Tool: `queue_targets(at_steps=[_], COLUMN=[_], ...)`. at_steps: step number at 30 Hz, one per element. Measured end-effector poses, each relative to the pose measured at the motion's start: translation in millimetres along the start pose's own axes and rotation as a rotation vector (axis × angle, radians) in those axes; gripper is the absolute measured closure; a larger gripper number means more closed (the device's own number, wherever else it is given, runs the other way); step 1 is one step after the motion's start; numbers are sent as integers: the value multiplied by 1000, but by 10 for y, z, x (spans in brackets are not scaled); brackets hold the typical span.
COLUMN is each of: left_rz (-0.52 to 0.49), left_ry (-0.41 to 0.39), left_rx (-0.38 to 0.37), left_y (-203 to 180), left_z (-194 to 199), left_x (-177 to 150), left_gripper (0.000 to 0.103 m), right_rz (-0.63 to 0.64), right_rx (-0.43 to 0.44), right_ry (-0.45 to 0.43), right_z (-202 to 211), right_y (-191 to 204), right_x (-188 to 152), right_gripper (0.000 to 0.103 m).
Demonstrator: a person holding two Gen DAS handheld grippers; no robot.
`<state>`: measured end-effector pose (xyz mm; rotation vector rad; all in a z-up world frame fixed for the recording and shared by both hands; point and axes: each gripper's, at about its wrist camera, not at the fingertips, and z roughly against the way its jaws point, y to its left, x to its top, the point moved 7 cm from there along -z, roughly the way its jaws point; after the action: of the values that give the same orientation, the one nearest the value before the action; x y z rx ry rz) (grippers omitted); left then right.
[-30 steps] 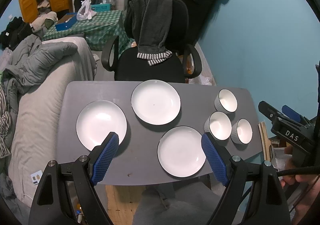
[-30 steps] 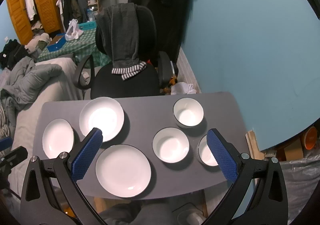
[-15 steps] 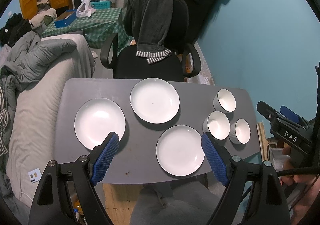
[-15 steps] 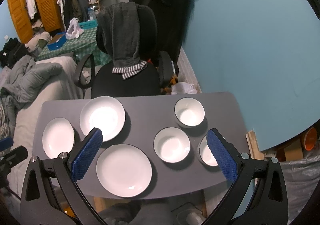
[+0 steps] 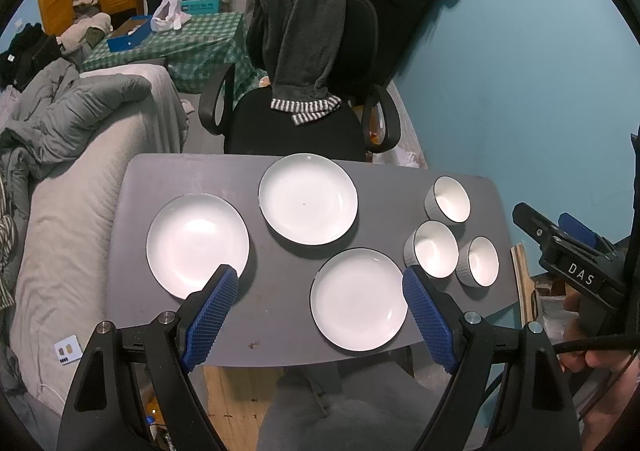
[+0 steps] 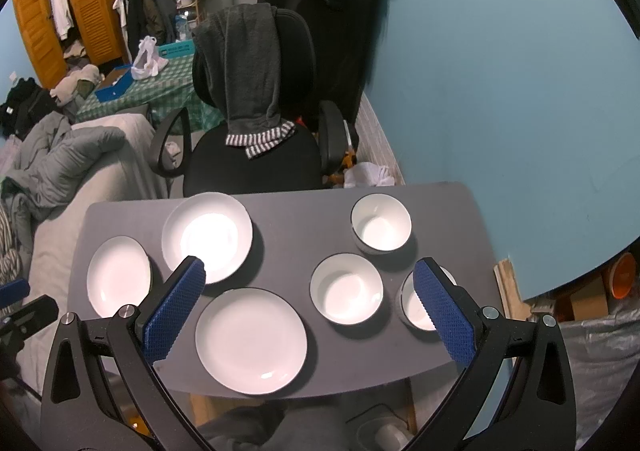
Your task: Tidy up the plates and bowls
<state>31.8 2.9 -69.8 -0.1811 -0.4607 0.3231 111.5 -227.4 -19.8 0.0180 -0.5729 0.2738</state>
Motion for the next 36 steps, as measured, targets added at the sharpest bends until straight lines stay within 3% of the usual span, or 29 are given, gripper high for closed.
queue_targets(at_steps=[36], left_rz=[-14], left_ry=[-6], left_rx=[-14], left_y=[-101], left_z=[28], left_x=[-6], left_gripper=[17], right_rz=[9], right_rx=[4], right_ry=[5], right_z=[72], right_y=[41], right_x=[-28], right_gripper=[1])
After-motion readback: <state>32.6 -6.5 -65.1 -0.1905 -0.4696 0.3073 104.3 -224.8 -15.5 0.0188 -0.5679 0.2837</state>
